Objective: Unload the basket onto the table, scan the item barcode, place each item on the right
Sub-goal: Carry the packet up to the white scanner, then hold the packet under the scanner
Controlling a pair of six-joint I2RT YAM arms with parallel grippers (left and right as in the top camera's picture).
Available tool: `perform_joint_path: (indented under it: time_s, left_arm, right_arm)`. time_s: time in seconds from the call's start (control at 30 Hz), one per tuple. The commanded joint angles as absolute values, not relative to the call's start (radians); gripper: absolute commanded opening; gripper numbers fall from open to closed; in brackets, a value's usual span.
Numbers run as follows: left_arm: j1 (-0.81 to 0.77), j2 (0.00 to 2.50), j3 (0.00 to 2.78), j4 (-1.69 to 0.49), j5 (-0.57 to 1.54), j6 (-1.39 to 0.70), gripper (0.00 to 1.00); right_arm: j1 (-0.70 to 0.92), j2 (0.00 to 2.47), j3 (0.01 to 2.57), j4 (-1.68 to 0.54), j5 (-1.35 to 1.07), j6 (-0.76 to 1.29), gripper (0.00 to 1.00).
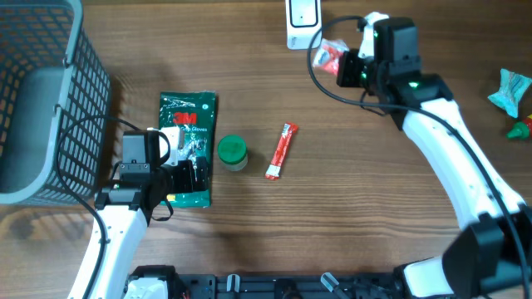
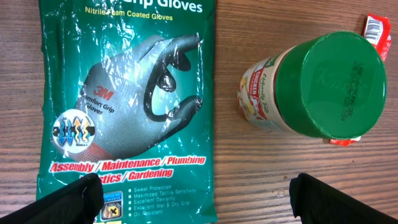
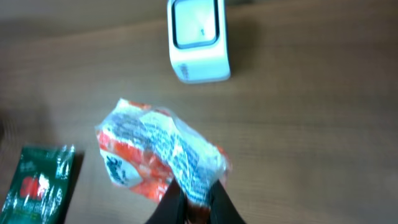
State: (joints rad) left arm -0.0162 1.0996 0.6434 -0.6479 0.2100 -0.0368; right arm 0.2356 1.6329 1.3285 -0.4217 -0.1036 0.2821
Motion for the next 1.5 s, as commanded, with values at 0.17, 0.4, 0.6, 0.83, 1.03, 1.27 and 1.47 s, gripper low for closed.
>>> perform_joint_path:
  time_s: [0.17, 0.4, 0.6, 0.83, 1.03, 1.27, 1.47]
  left_arm:
    - [-0.008, 1.102, 0.643, -0.645, 0.208, -0.046, 1.0]
    - [-0.008, 1.102, 0.643, -0.645, 0.208, -0.046, 1.0]
    - [-0.008, 1.102, 0.643, -0.645, 0.208, -0.046, 1.0]
    - [-0.008, 1.102, 0.643, -0.645, 0.208, -0.046, 1.0]
    - [-0.008, 1.102, 0.643, -0.645, 0.208, -0.046, 1.0]
    - [-0.008, 1.102, 0.643, -0.645, 0.208, -0.046, 1.0]
    - [-0.008, 1.102, 0.643, -0.645, 0.208, -0.046, 1.0]
  right_arm:
    - [0.233, 1.808, 1.329, -0.099, -0.093, 0.183, 0.04]
    - [0.233, 2.026, 1.329, 0.363, -0.09, 0.13, 0.04]
    - [0.233, 2.155, 1.343, 0.634, -0.073, 0.129, 0.04]
    - [0.233, 2.319, 1.531, 0.646, -0.054, 0.099, 0.04]
    - [0.233, 2.377, 1.605, 0.642, -0.014, 0.055, 0.04]
    - [0.239, 2.383, 1.604, 0.606, -0.041, 0.078, 0.05]
    - [0.265, 2.383, 1.604, 0.544, -0.045, 0.078, 0.04]
